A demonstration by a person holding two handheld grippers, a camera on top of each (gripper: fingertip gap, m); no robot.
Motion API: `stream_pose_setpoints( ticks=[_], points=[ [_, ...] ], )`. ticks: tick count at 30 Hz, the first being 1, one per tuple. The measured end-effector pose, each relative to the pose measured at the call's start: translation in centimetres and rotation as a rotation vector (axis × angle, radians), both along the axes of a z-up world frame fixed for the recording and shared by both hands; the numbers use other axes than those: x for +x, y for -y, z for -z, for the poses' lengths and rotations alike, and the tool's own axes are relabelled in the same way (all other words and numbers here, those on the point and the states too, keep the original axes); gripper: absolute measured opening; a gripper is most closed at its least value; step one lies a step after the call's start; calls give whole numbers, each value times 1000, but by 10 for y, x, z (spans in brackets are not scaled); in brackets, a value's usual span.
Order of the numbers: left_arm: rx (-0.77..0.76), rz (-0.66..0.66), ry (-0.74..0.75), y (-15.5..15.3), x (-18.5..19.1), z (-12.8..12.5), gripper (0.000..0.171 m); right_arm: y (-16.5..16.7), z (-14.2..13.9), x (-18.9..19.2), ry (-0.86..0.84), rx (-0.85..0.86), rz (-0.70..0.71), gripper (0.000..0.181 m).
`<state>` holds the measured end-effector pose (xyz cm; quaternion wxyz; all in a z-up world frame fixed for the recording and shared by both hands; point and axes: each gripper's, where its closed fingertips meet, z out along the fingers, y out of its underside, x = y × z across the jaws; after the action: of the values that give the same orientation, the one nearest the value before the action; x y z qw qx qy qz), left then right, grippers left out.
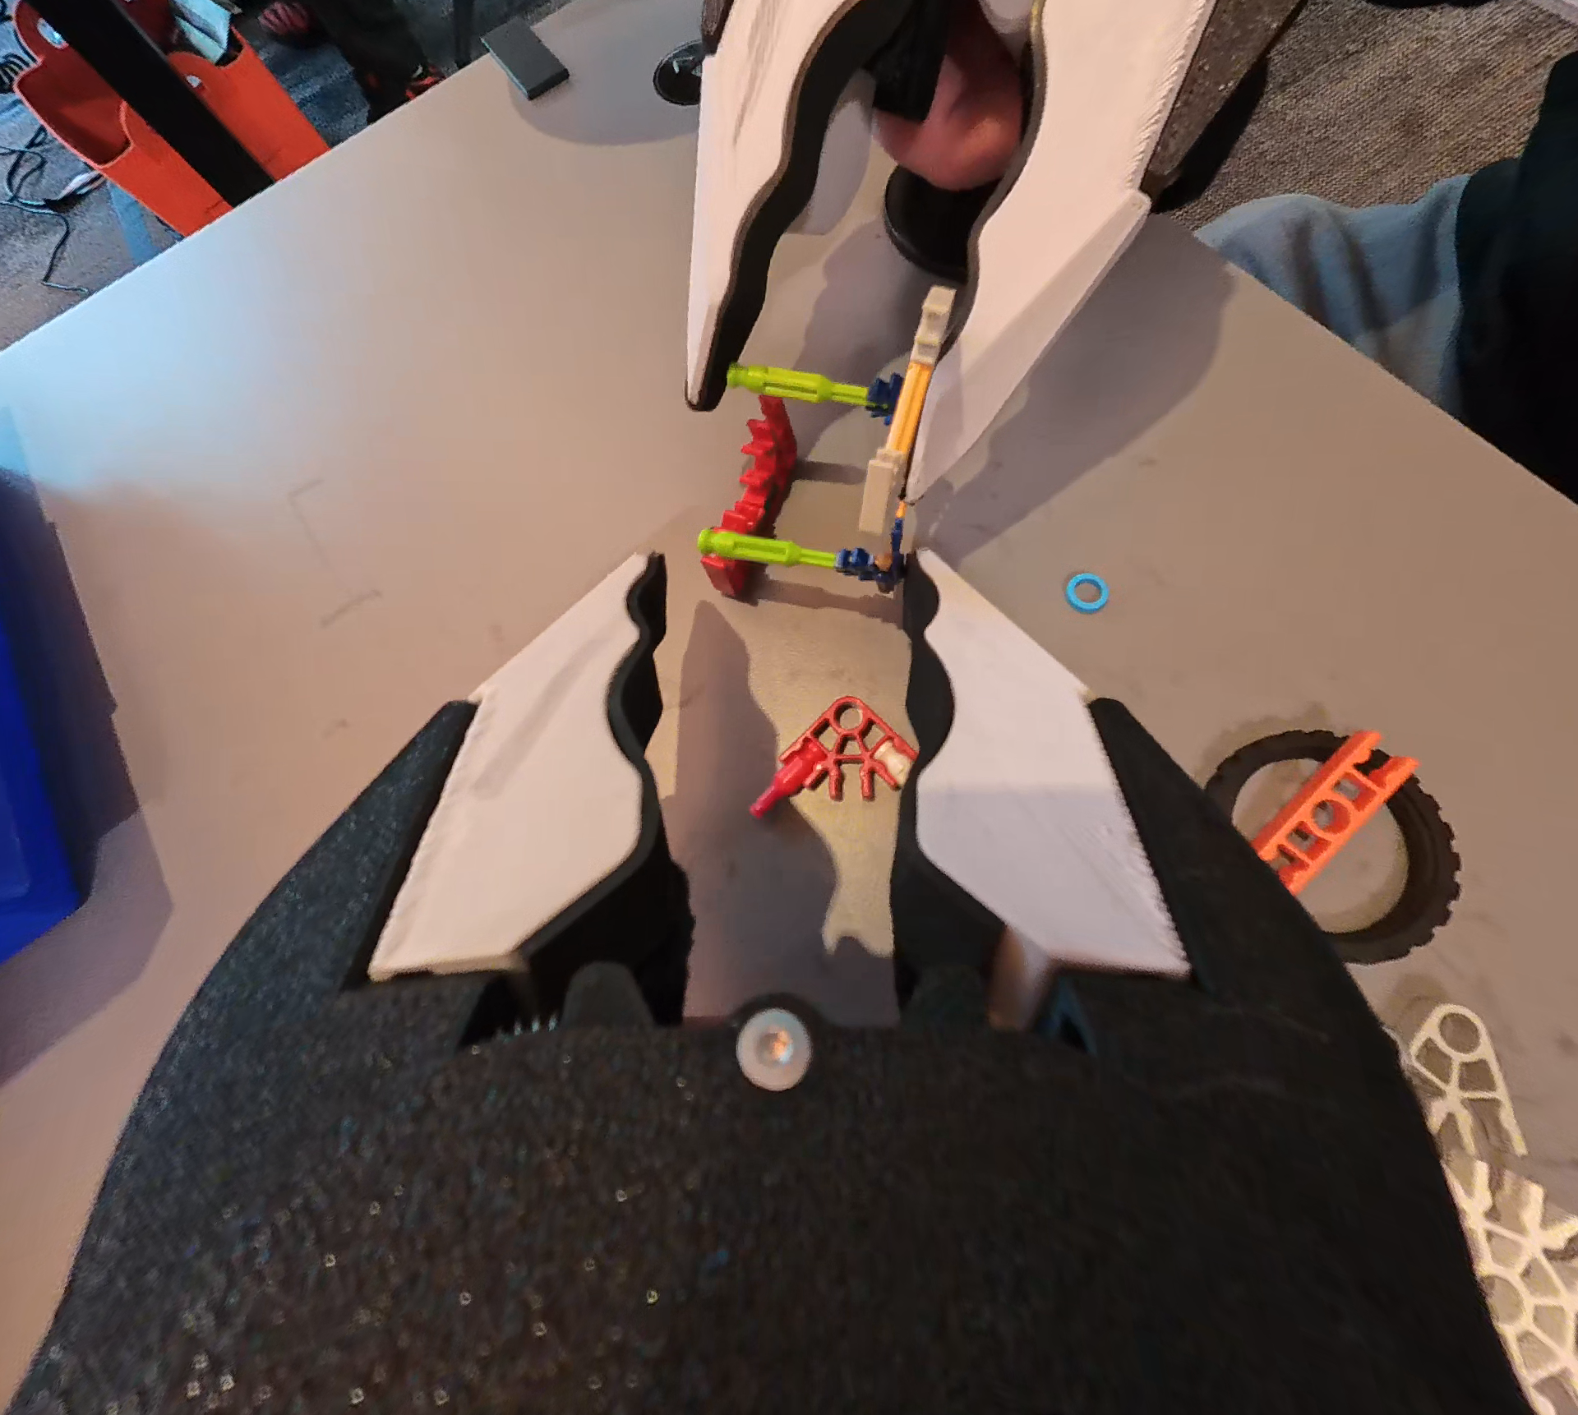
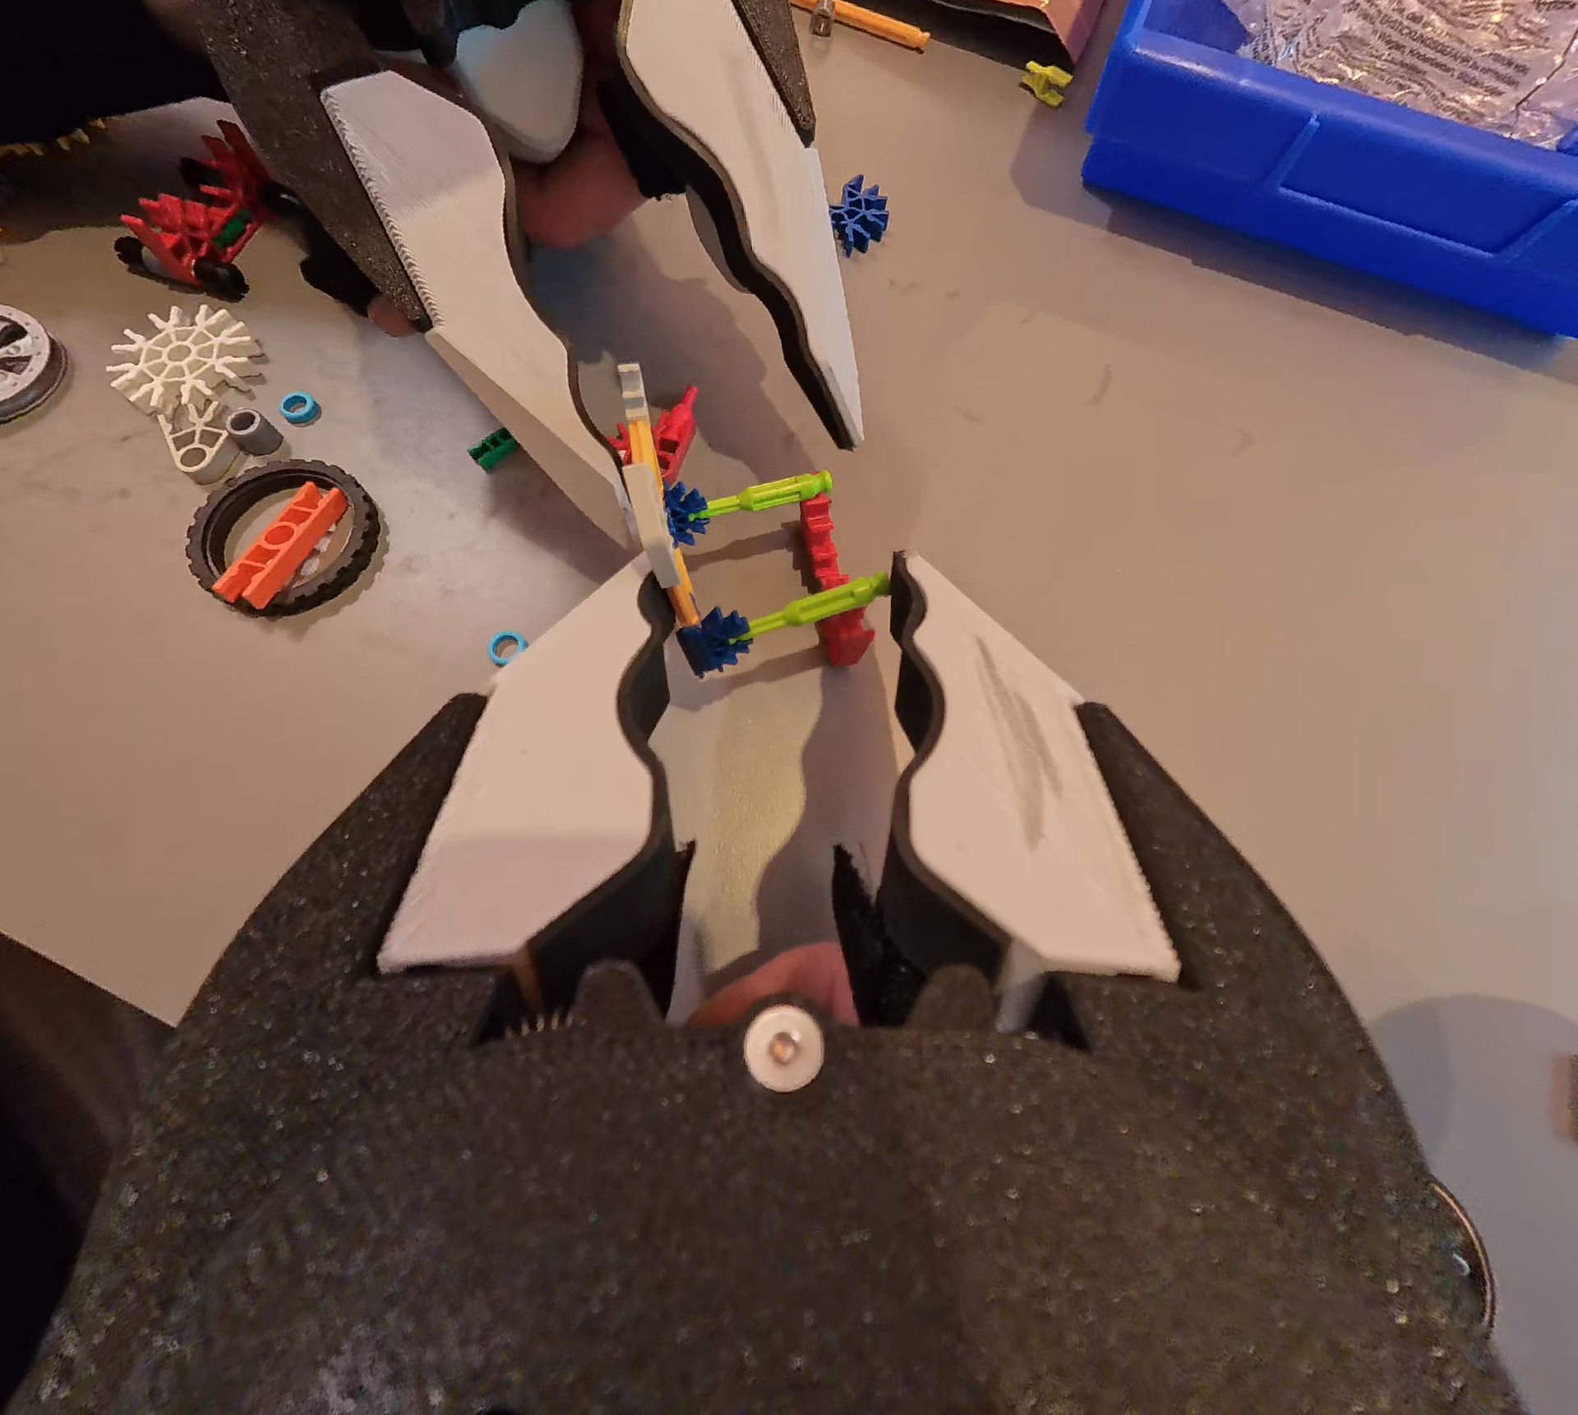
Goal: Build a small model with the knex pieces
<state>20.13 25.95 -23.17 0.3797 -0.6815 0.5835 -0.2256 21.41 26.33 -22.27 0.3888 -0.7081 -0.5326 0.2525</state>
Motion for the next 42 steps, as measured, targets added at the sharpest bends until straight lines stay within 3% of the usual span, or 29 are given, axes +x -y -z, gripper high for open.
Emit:
stream_pose_setpoints(
  ticks=[9,42],
  points=[
    [14,36,-15,1,6,1,46,0,3,0,14,-18,2,50],
    [57,50,-122,-1,10,5,46,-1,12,6,36,-164,-14,51]
  ],
)
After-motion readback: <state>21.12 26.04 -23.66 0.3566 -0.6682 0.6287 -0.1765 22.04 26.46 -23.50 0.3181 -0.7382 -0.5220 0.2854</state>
